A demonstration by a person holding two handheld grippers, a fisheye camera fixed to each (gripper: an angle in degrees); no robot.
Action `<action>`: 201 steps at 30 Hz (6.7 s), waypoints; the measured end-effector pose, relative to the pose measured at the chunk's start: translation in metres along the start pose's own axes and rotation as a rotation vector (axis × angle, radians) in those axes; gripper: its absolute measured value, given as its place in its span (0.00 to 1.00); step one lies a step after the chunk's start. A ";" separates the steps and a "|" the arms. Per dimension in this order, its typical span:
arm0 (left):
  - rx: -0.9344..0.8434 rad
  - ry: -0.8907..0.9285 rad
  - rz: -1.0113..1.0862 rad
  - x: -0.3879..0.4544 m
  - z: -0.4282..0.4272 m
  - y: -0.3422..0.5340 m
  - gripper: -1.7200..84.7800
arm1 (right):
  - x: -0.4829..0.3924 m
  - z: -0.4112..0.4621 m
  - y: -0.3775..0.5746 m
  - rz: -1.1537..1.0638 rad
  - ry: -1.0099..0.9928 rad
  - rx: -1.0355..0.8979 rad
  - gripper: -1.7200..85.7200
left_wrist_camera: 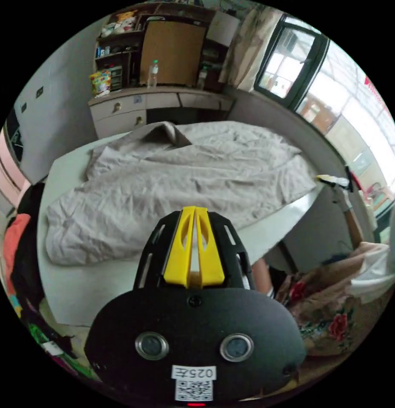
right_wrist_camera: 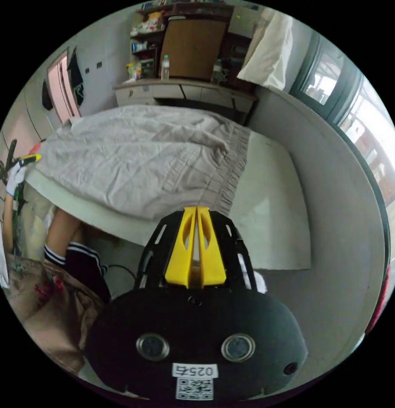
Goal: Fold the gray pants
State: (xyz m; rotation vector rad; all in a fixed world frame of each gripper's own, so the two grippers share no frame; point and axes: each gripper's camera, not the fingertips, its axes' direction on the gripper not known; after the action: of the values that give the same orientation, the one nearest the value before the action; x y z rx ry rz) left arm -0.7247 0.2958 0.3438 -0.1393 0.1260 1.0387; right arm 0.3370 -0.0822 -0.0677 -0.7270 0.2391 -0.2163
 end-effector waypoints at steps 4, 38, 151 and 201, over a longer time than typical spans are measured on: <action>-0.007 0.013 0.001 0.022 -0.002 0.010 0.01 | 0.034 -0.002 0.015 0.060 -0.015 0.023 0.01; 0.363 0.325 -0.080 -0.118 -0.022 -0.038 0.08 | -0.384 0.062 -0.440 -0.377 -0.947 0.063 0.07; 0.538 -0.346 -0.757 0.082 -0.194 0.152 0.09 | 0.015 -0.011 0.160 0.844 0.026 0.528 0.09; 0.910 0.152 -0.758 0.055 -0.206 0.217 0.00 | 0.000 0.040 0.190 0.793 -0.211 0.378 0.01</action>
State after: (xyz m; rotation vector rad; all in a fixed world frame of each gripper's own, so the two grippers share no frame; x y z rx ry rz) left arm -0.8927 0.4157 0.1196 0.5320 0.6180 0.1462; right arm 0.3696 0.0812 -0.1674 -0.2364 0.2589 0.5569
